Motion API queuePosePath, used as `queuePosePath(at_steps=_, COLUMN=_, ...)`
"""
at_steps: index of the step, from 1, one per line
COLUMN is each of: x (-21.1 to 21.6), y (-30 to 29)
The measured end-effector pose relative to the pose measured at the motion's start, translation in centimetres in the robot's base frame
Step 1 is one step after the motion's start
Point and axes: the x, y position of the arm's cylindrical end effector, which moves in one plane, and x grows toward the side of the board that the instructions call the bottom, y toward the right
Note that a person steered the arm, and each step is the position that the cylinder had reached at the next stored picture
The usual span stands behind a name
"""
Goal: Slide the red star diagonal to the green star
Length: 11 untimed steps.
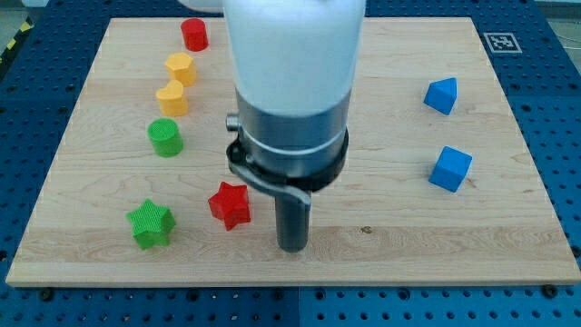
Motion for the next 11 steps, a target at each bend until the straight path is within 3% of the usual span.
queuePosePath(at_steps=2, x=-0.2, y=-3.5)
queuePosePath(at_steps=5, x=-7.1, y=-3.7)
queuePosePath(at_steps=10, x=-1.9, y=-3.4)
queuePosePath(at_steps=11, x=-1.8, y=0.3)
